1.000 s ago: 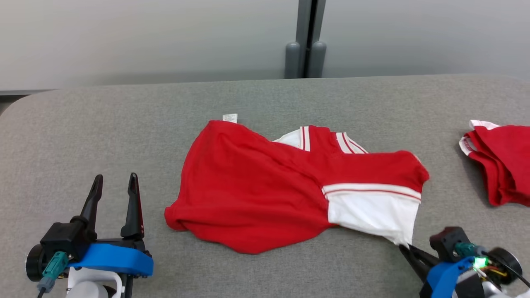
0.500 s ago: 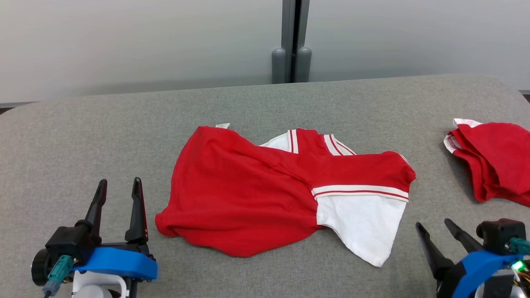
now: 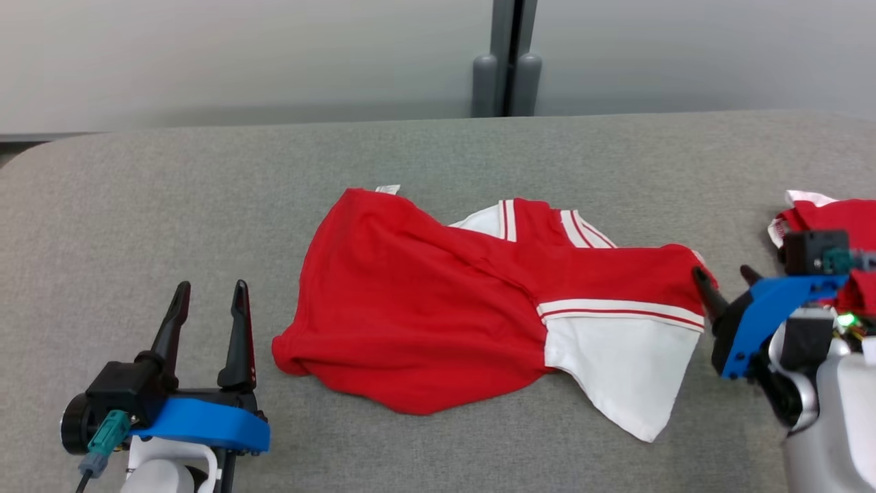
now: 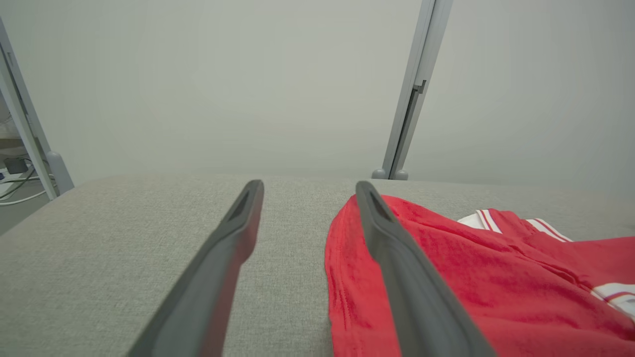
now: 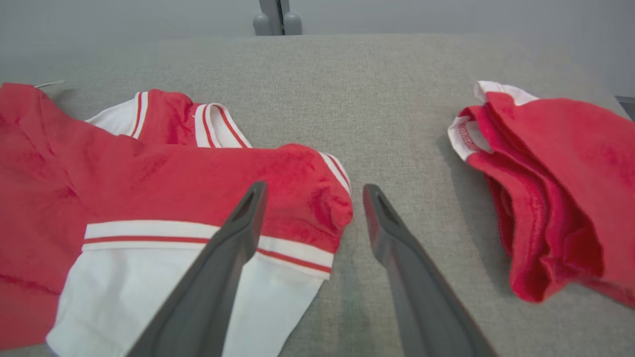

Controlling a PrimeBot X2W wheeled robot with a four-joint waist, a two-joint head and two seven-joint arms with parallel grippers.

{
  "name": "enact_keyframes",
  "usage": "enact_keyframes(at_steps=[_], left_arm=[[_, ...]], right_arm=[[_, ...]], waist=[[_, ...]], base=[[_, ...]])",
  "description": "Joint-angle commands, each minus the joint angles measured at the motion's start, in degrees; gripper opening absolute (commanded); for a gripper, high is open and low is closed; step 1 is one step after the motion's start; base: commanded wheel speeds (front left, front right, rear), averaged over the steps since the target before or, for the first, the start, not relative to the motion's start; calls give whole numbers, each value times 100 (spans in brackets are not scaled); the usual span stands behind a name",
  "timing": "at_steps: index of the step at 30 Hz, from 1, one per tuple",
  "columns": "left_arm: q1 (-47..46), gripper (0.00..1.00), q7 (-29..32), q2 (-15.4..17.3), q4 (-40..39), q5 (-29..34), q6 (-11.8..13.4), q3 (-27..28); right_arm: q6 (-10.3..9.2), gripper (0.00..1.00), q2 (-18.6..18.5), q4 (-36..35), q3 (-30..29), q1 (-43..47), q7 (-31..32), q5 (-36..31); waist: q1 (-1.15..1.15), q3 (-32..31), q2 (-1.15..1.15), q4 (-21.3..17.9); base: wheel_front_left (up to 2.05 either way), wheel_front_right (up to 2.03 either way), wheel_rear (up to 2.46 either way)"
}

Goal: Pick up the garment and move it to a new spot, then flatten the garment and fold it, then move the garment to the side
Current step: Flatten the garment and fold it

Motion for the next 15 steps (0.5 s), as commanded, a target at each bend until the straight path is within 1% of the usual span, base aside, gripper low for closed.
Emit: enact_keyframes(at_steps=[1,8,11,12,14,15], left_arm=[[-120,100,12,30,-17,14,-12,-3],[-312,100,42,6,-26,61,-67,-134],[-397,100,40,-1,7,67,-93,-151],[-420,100,38,-5,11,71,-100,-158],[-488,100,30,-6,23,76,-111,-158],[-515,100,25,-11,26,80,-125,-163]], right_arm=[[3,100,-75,163,-58,-209,67,-88],[3,100,-472,1381,16,-939,428,-222],[3,100,-513,1806,193,-1147,473,-49],[3,87,-539,1923,215,-1220,458,-17],[3,0,-523,2110,271,-1359,383,102],[3,0,-526,2201,292,-1407,356,125]], waist=[[-1,103,0,108],[-1,473,0,441],[-1,612,0,562],[-1,663,0,596],[-1,746,0,651],[-1,780,0,679]], base=[[0,0,0],[0,0,0],[0,0,0],[0,0,0],[0,0,0],[0,0,0]])
